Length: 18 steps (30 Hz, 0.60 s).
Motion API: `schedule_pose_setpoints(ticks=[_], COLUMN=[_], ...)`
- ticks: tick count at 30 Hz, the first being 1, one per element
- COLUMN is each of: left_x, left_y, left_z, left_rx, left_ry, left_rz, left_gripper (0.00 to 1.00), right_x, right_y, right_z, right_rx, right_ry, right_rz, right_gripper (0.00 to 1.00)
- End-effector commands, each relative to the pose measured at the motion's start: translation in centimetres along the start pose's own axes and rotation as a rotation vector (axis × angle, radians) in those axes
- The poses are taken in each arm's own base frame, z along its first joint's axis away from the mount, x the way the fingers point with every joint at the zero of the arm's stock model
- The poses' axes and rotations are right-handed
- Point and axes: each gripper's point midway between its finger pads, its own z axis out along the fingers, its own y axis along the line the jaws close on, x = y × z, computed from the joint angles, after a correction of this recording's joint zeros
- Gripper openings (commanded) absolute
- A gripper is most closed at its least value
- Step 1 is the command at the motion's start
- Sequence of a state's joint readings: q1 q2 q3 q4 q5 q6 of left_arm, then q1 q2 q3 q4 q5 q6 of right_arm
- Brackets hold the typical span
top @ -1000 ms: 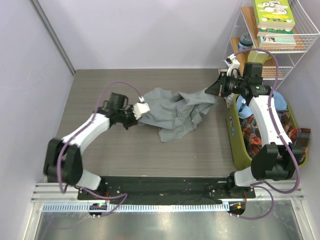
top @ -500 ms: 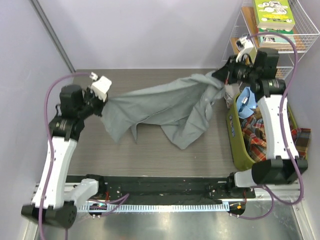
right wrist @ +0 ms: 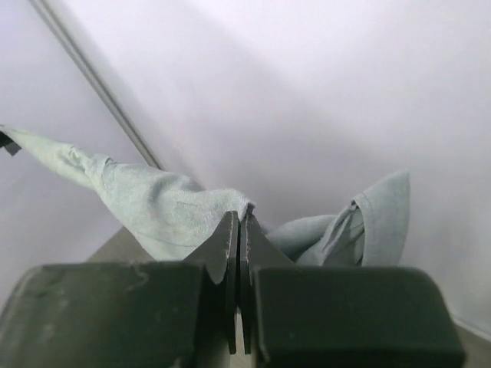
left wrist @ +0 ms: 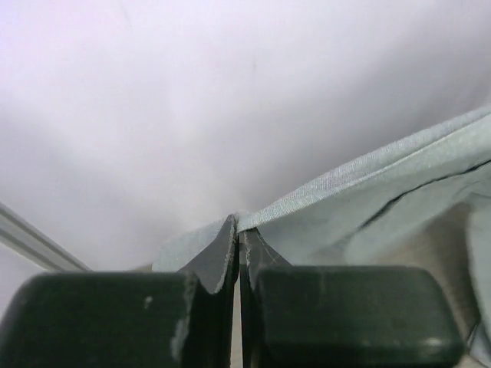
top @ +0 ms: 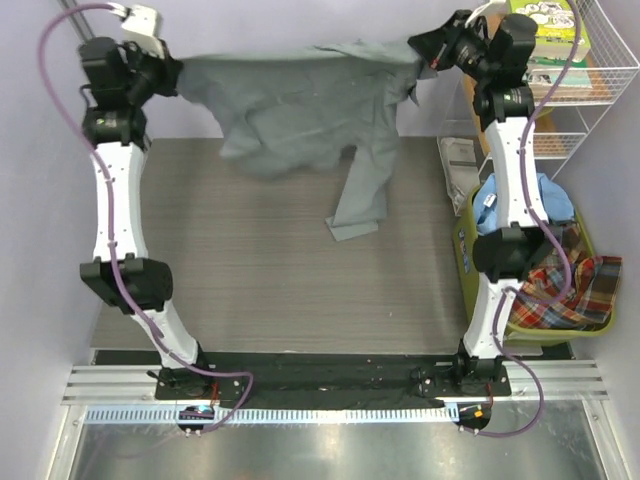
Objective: Fold and stack the long sleeve shirts
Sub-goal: Flatten the shirt out
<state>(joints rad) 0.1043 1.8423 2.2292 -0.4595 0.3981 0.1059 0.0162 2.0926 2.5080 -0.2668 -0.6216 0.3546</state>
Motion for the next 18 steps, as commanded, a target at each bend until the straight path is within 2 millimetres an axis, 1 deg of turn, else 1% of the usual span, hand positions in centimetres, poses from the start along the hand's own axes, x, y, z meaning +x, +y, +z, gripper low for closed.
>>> schedule_pose_setpoints(ticks=[1, 2, 3, 4, 5, 6, 7, 8, 9, 10, 11, 12, 13, 14, 15, 16, 17, 18], left_x=[-8.3, -7.0, -5.3, -0.2, 0.3, 2.7, 8.3, 9.2, 11.4, 17.0, 17.5, 19.3, 23.9, 25.5, 26.5, 28.6, 30.0, 30.5], left_y=[1.3, 0.7, 0.1, -1.2, -2.3, -3.3, -4.2, -5.4, -5.7, -6.9, -7.7, -7.9, -9.8, -10.7, -11.5, -12.0, -12.9, -13.1], left_z=[-8.8, -9.2, -9.5, -9.2, -11.1, -11.9, -12.3, -14.2, -15.1, -16.4, -18.4, -19.4, -21.9, -23.4, -25.2, -26.5, -28.2, -28.9], left_rx=[-0.023, -0.001, 0.022, 0.083, 0.095, 0.119, 0.174, 0.184, 0.186, 0.252, 0.257, 0.256, 0.322, 0.416, 0.430, 0.448, 0.500, 0.506], left_ry=[-0.224, -0.198, -0.165, -0.070, -0.064, -0.016, 0.081, 0.093, 0.133, 0.248, 0.253, 0.290, 0.402, 0.423, 0.462, 0.517, 0.567, 0.587], left_rz=[0.078, 0.097, 0.142, 0.133, 0.173, 0.175, 0.233, 0.276, 0.300, 0.326, 0.388, 0.386, 0.316, 0.452, 0.485, 0.482, 0.504, 0.516], left_gripper=[0.00, 0.00, 0.00, 0.00, 0.00, 0.00, 0.00, 0.00, 0.00, 0.00, 0.00, 0.00, 0.00, 0.00, 0.05, 0.22, 0.32, 0.41], right_x=[-13.9, -13.6, -10.5, -8.3, -6.3, -4.4, 0.9, 3.4, 7.7, 12.0, 14.7, 17.3, 22.1, 24.2, 25.9, 28.5, 29.3, 29.8], right_y=[10.4, 11.6, 10.5, 9.6, 9.2, 10.1, 8.5, 8.3, 7.7, 8.7, 8.3, 8.2, 8.8, 8.7, 8.6, 9.0, 8.7, 8.7], right_z=[-9.4, -10.5, -9.9, -10.0, -10.1, -11.0, -11.2, -11.8, -12.9, -14.3, -15.4, -16.8, -20.4, -22.1, -23.7, -26.4, -27.5, -28.2], right_rx=[-0.076, -0.087, -0.091, -0.078, -0.079, -0.123, -0.120, -0.131, -0.136, -0.171, -0.185, -0.195, -0.199, -0.204, -0.221, -0.217, -0.198, -0.199], right_ry=[-0.377, -0.363, -0.280, -0.213, -0.153, -0.089, 0.049, 0.112, 0.208, 0.338, 0.408, 0.479, 0.634, 0.705, 0.762, 0.860, 0.904, 0.929], right_rz=[-0.300, -0.330, -0.315, -0.330, -0.321, -0.325, -0.252, -0.256, -0.225, -0.166, -0.219, -0.210, -0.124, -0.127, -0.167, -0.118, -0.128, -0.132], right_gripper=[0.01, 0.01, 0.01, 0.01, 0.02, 0.03, 0.06, 0.10, 0.13, 0.15, 0.18, 0.22, 0.30, 0.47, 0.54, 0.59, 0.67, 0.70])
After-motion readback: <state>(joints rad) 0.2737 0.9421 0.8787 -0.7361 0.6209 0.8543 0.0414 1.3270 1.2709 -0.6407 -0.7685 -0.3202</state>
